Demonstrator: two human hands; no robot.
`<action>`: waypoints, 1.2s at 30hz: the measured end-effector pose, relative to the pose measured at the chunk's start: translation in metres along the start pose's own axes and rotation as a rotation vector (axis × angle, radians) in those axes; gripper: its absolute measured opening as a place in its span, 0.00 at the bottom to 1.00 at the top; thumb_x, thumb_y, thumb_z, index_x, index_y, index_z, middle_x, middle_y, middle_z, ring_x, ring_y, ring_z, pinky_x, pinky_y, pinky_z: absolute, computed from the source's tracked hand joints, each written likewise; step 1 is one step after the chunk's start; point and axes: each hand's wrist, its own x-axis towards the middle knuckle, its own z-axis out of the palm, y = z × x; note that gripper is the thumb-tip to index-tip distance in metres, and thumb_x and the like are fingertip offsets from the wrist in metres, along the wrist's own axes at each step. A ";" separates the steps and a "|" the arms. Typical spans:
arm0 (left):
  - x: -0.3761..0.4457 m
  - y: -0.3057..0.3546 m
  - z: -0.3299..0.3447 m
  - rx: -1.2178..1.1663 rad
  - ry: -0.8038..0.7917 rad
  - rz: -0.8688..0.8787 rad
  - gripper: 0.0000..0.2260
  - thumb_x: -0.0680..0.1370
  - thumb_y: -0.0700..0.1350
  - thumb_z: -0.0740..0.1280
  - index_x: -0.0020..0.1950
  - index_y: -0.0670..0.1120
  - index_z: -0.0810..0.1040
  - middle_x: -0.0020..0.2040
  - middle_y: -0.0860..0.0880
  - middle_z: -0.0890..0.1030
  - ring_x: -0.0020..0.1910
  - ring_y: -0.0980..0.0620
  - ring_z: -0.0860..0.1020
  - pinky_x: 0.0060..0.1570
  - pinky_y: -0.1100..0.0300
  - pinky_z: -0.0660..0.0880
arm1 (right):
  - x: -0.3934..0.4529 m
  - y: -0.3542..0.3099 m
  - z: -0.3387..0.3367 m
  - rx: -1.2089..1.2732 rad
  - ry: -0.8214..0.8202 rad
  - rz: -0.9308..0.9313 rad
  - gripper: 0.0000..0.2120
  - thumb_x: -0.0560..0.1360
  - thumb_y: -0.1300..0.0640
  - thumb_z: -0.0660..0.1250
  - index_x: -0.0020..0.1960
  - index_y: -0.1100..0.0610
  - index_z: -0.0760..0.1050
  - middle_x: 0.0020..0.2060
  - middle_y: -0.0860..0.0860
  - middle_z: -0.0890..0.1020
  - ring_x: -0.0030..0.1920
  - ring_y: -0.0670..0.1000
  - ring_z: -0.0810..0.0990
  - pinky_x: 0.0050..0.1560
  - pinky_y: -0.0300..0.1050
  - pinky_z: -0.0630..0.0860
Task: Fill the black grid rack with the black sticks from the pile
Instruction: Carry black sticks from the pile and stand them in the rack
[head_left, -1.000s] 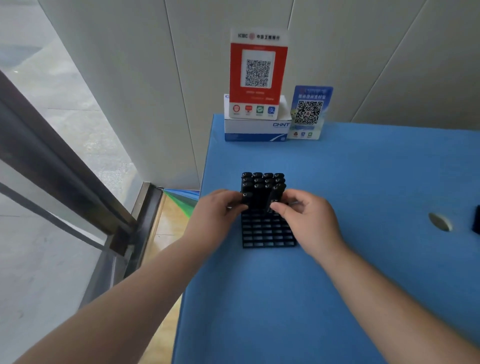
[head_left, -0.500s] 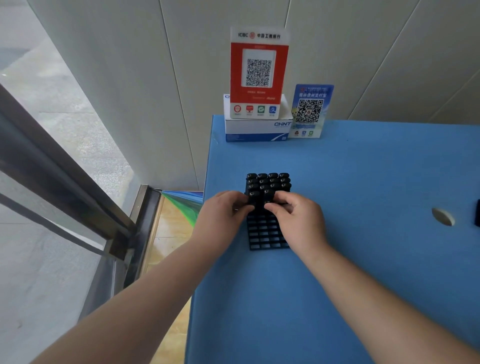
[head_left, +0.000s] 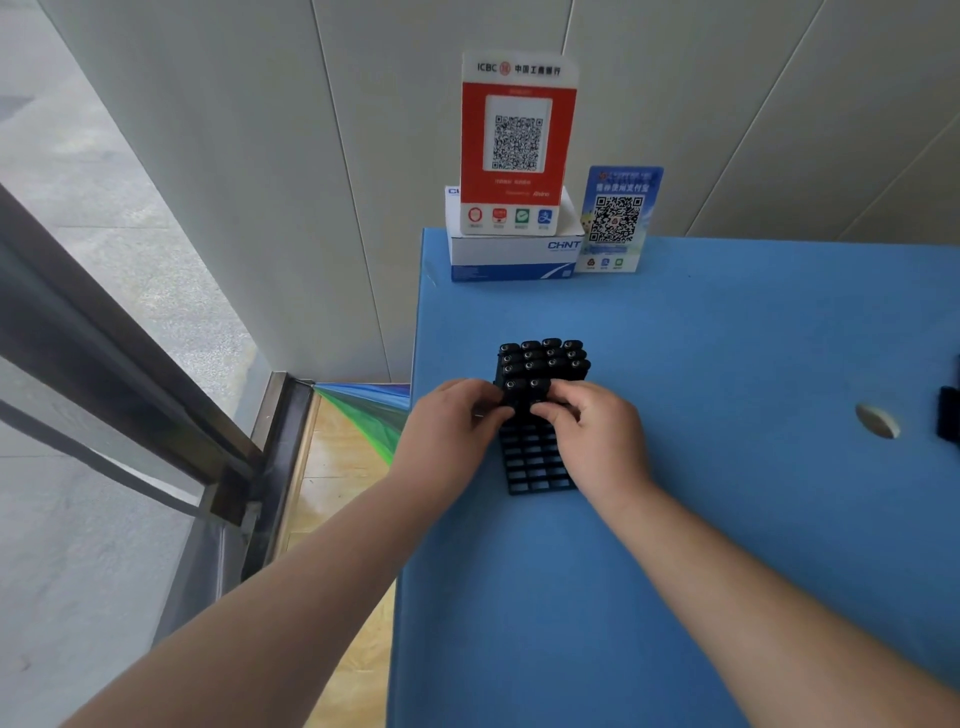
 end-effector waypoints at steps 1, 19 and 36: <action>0.000 0.000 0.000 -0.001 -0.001 0.000 0.06 0.77 0.47 0.71 0.51 0.48 0.82 0.43 0.57 0.78 0.44 0.58 0.77 0.46 0.70 0.71 | 0.000 0.000 -0.001 0.000 -0.006 0.003 0.03 0.74 0.60 0.72 0.47 0.54 0.84 0.42 0.48 0.85 0.44 0.50 0.82 0.49 0.52 0.78; -0.044 0.065 0.011 0.136 -0.108 0.044 0.03 0.76 0.50 0.70 0.47 0.52 0.78 0.43 0.57 0.78 0.41 0.59 0.78 0.46 0.57 0.78 | -0.042 0.025 -0.101 -0.063 0.033 -0.037 0.09 0.73 0.56 0.75 0.53 0.53 0.81 0.45 0.43 0.81 0.47 0.45 0.81 0.53 0.46 0.80; -0.139 0.257 0.143 0.540 -0.196 0.411 0.24 0.79 0.57 0.62 0.73 0.50 0.67 0.68 0.50 0.71 0.67 0.46 0.69 0.62 0.52 0.70 | -0.213 0.133 -0.358 -0.621 0.103 0.230 0.23 0.78 0.47 0.68 0.70 0.50 0.70 0.66 0.46 0.73 0.66 0.51 0.72 0.61 0.47 0.72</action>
